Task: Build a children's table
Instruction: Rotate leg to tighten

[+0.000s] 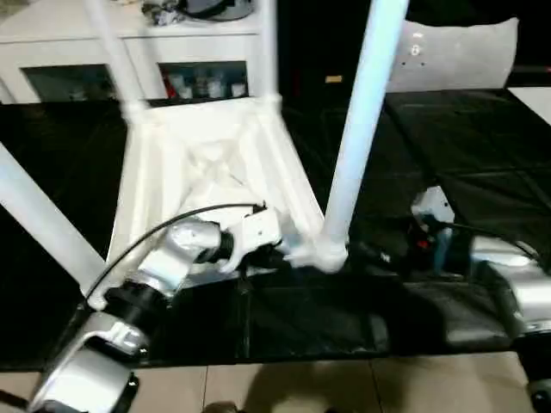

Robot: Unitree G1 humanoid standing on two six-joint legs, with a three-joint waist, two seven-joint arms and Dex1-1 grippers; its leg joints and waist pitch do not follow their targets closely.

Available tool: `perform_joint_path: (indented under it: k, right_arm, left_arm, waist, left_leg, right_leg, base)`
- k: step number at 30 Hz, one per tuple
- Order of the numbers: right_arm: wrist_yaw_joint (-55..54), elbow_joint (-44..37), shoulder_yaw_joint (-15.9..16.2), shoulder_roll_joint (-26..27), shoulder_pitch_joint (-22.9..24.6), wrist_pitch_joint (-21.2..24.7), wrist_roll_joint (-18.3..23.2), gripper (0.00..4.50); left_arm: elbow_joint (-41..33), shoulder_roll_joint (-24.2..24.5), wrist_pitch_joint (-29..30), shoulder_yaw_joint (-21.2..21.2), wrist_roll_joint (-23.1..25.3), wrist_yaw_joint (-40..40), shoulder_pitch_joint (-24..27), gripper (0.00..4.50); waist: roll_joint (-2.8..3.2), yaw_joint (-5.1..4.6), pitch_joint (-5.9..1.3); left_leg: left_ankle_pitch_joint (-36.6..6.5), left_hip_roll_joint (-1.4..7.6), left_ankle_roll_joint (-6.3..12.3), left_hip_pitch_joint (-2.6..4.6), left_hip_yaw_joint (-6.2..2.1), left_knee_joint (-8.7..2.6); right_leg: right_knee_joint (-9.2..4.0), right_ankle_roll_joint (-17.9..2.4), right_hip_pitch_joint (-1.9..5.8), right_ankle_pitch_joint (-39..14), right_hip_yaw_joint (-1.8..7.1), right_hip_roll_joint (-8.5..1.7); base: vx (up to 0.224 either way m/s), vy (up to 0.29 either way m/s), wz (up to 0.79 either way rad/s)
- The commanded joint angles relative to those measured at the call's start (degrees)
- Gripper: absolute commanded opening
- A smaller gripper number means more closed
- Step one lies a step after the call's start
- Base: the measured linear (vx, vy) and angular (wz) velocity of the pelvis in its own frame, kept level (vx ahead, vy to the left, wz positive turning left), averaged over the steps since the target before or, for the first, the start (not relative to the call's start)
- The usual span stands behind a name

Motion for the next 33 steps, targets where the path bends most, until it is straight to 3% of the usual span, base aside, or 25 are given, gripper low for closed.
perform_joint_path:
  k: [1,2,5,8,10,14,18,25,29,32,33]
  right_arm:
    - [4.65,-1.89,1.50,-0.91,0.28,1.66,2.15,4.05]
    - [6.27,-2.10,1.90,-1.33,0.20,2.25,2.57,3.80]
    - [10.71,-2.69,4.19,-2.23,-0.30,3.03,2.82,3.66]
    - [11.97,-2.72,5.16,-2.17,-0.65,3.07,2.78,3.30]
    - [13.19,-3.23,6.04,-2.30,-0.78,4.34,3.16,3.29]
    - [13.84,-3.09,7.13,-1.85,-0.96,4.01,2.75,2.82]
    - [14.70,-1.58,7.98,-1.13,-1.00,2.94,1.83,2.65]
    - [15.08,-2.49,8.49,-1.08,-0.71,4.62,2.81,2.09]
    - [13.03,-4.51,7.19,0.19,0.26,7.38,5.06,1.99]
    - [5.41,-4.81,6.26,2.92,0.40,8.47,3.31,1.98]
    - [-0.97,-3.42,5.78,5.27,-0.25,7.92,0.75,1.98]
  left_arm:
    - [-1.24,0.65,-2.90,-4.21,1.01,-5.38,1.17,0.00]
    - [-1.43,1.03,-3.77,-4.36,0.69,-6.78,1.22,0.00]
    - [-1.79,2.31,-5.13,-5.40,0.44,-10.76,0.67,0.00]
    - [-1.64,2.64,-6.09,-5.82,0.59,-12.20,0.17,0.00]
    - [-1.82,2.78,-6.47,-6.16,0.33,-13.22,-0.04,0.00]
    - [-2.25,2.71,-6.82,-6.32,0.09,-14.38,-0.20,0.00]
    - [-2.25,2.49,-7.31,-6.38,0.09,-14.51,-0.26,0.00]
    - [-1.99,2.23,-7.00,-5.86,0.12,-14.08,0.07,0.00]
    - [-2.73,1.68,-3.21,-4.60,-0.39,-12.33,0.74,0.00]
    - [-3.78,0.16,2.02,-2.97,-1.02,-8.69,1.10,0.00]
    - [-4.41,-0.86,5.01,-2.30,-1.04,-6.52,1.20,0.00]
  waist:
    - [-0.91,0.15,-4.44]
    - [-0.90,0.44,-4.41]
    - [-1.03,0.97,-4.43]
    - [-1.33,1.29,-4.36]
    - [-1.24,1.50,-4.38]
    - [-1.29,1.54,-4.44]
    - [-1.42,1.56,-4.45]
    - [-1.43,1.65,-4.45]
    - [-1.47,1.61,-4.43]
    - [-1.52,1.26,-4.27]
    - [-1.50,1.11,-4.11]
  left_leg:
    - [0.21,4.84,7.93,-0.44,-1.18,-3.89]
    - [0.12,4.94,8.00,-0.42,-1.18,-3.90]
    - [0.31,5.02,7.44,-0.45,-1.14,-3.92]
    - [-0.06,4.95,6.51,-0.41,-1.08,-4.07]
    - [-0.04,4.95,6.27,-0.42,-1.09,-4.08]
    - [0.43,4.97,5.92,-0.49,-1.15,-4.08]
    - [0.42,4.82,5.63,-0.54,-1.09,-4.08]
    - [0.52,4.88,5.60,-0.49,-1.10,-4.08]
    - [0.81,4.98,5.43,-0.50,-1.13,-4.11]
    - [0.11,4.85,4.59,-0.52,-1.11,-4.28]
    - [-0.59,4.72,4.23,-0.49,-1.12,-4.40]
  right_leg:
    - [-3.78,-5.79,3.82,-16.47,4.43,-5.42]
    - [-3.76,-6.11,3.79,-16.49,4.43,-5.43]
    - [-3.62,-6.37,3.75,-16.72,4.49,-5.55]
    - [-3.89,-5.62,3.75,-18.39,4.52,-5.62]
    - [-3.92,-5.31,3.78,-18.85,4.51,-5.59]
    - [-3.79,-5.14,3.76,-18.20,4.52,-5.65]
    - [-3.87,-4.60,3.80,-19.09,4.47,-5.61]
    - [-3.92,-4.25,3.76,-19.20,4.46,-5.59]
    - [-3.86,-4.32,3.77,-18.90,4.49,-5.55]
    - [-4.13,-4.07,3.79,-20.37,4.42,-5.69]
    - [-4.46,-3.68,3.74,-21.80,4.33,-5.66]
  base:
    - [0.000,0.000,0.00]
    - [0.000,0.000,0.00]
    - [0.000,0.000,0.00]
    - [0.000,0.000,0.00]
    - [0.000,0.000,0.00]
    - [0.000,0.000,0.00]
    - [0.000,0.000,0.00]
    - [0.000,0.000,0.00]
    - [0.000,0.000,0.00]
    - [0.000,0.000,0.00]
    - [0.000,0.000,0.00]
